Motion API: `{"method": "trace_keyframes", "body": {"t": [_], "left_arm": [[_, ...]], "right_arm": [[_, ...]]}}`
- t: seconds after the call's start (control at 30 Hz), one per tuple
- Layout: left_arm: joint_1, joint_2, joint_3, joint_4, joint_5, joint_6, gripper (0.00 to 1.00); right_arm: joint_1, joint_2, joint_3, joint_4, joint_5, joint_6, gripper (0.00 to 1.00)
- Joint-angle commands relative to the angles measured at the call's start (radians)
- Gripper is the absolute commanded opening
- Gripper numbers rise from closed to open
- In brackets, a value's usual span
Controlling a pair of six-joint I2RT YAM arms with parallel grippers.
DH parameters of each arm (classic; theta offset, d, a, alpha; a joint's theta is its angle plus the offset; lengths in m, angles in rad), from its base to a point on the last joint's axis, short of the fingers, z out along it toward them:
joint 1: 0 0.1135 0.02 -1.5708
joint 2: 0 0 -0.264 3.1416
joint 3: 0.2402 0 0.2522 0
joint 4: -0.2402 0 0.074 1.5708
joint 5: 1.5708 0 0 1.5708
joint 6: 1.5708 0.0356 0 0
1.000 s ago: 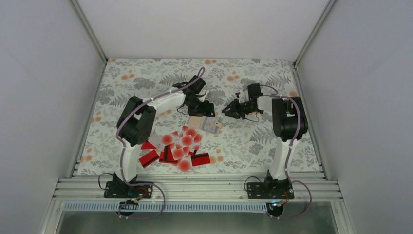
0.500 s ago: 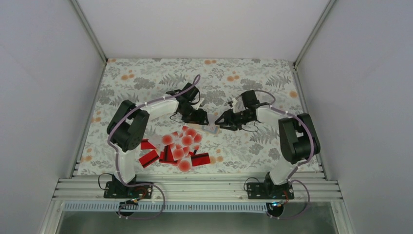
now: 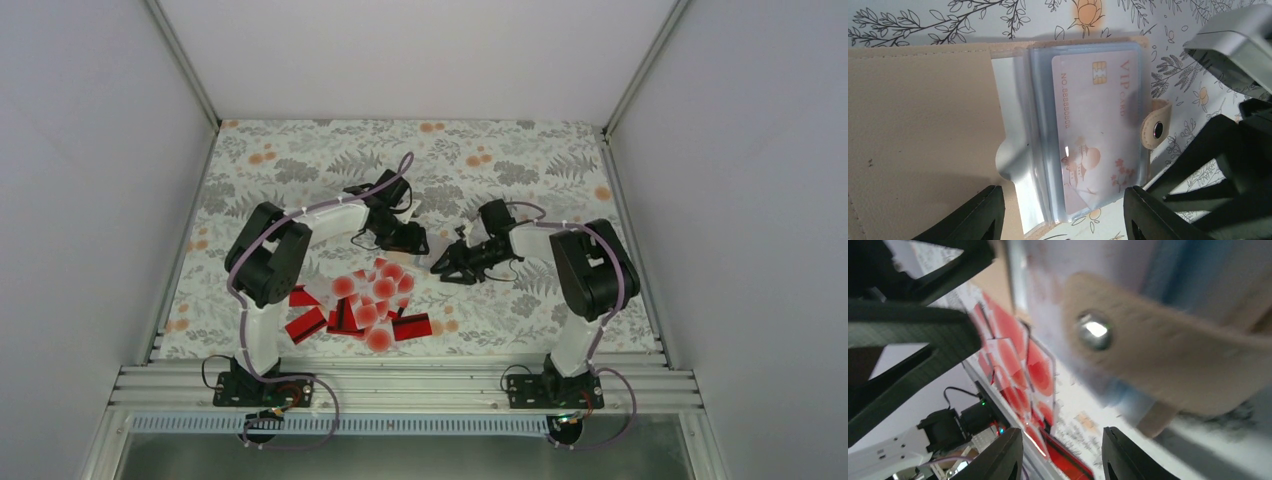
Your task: Put the credit cards into the card holder
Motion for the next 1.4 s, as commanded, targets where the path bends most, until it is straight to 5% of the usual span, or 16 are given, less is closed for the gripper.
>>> {"method": "trace_keyframes", "body": {"t": [0.0,0.43,0.6,0.9,1.37], "left_arm": [[0.005,0.015,0.003,0.027,0.019,0.014,0.6],[0.004,0.022,-0.021,0.074,0.136,-0.005,0.6],[0.006,0.026,0.018,0.051,0.095,-0.006,0.59],[0.028,-0.023,0.016,0.006,-0.042,-0.014,0.47],[0.038,0.048,0.037,0.021,-0.041,0.029,0.29]], "right_arm": [[0.006,0.053,0.035,0.032,0.064,0.035,0.4],[-0.113,0.119,0.148,-0.062,0.156,-0.039,0.39],[-0.124,0.094,0.163,-0.074,0.07,-0.096,0.38],[-0.093,0.034,0.137,-0.046,0.076,-0.128,0.37],[-0.068,0.1,0.203,0.02,0.166,-0.021,0.35]]}}
